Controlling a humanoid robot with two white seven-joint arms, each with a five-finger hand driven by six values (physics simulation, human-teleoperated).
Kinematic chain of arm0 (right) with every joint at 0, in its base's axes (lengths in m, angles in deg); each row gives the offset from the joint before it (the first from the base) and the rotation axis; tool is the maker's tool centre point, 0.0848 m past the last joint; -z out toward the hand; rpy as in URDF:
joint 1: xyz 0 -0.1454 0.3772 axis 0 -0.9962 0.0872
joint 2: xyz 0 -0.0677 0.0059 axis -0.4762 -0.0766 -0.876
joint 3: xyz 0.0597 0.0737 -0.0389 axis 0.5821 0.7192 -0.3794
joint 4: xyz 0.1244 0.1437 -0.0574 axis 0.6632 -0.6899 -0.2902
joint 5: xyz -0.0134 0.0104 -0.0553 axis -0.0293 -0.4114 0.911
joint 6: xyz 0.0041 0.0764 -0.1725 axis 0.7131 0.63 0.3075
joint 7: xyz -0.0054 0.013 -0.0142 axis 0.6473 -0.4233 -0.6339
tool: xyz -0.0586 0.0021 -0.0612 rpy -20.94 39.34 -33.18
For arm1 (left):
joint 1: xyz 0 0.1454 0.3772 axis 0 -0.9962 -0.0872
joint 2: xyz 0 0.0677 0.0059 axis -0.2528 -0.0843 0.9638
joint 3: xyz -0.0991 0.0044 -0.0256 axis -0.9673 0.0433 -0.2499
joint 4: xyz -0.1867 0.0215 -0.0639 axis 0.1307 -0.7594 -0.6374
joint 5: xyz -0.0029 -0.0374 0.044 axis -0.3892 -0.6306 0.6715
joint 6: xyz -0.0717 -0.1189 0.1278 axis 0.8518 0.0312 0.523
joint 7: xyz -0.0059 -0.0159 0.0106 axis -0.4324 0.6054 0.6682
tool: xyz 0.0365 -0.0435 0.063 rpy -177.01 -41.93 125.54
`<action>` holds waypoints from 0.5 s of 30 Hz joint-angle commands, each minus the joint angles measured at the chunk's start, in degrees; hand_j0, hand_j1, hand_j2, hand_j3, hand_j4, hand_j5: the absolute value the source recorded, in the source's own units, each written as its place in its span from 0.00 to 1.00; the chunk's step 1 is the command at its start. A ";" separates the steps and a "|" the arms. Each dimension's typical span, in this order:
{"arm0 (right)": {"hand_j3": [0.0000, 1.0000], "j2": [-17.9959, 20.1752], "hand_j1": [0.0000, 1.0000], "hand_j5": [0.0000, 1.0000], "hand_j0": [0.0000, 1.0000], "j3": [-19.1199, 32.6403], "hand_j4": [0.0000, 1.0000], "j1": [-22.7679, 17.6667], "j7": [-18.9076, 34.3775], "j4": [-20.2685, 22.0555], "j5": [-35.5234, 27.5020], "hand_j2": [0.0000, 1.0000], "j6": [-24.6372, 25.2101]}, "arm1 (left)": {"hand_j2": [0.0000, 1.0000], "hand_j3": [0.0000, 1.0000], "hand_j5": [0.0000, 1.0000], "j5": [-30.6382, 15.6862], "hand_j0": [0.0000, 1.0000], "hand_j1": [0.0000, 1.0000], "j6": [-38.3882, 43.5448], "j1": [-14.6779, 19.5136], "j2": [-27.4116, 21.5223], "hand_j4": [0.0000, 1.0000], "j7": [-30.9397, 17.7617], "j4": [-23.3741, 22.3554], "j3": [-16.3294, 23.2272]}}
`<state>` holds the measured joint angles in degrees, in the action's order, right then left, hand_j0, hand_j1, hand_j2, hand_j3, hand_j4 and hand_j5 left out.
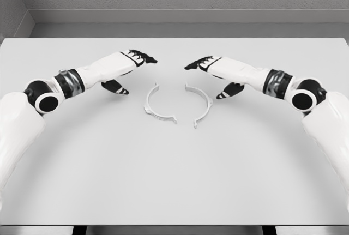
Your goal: Assemble PVC drainage pipe clamps
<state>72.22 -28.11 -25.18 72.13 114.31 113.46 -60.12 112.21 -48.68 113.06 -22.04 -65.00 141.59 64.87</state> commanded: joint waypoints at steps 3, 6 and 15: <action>1.00 0.41 1.00 1.00 1.00 -0.22 1.00 -0.18 0.01 1.92 -0.28 1.00 0.14 | 1.00 1.00 1.00 -0.13 1.00 1.00 0.07 0.35 1.90 1.00 0.03 -2.09 0.08; 1.00 0.50 1.00 1.00 1.00 -0.04 1.00 -0.79 0.01 2.45 -0.19 1.00 0.14 | 1.00 1.00 1.00 -0.13 1.00 1.00 0.07 0.88 3.22 1.00 0.03 -3.15 0.08; 1.00 5.51 1.00 1.00 1.00 7.60 1.00 -3.43 0.01 2.45 -2.12 1.00 0.14 | 1.00 1.00 1.00 0.22 1.00 1.00 0.07 0.88 4.71 1.00 -0.05 -3.59 0.17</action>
<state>76.32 -23.98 -28.87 72.15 116.62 112.28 -60.15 112.81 -48.69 114.03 -17.63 -65.06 138.12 65.05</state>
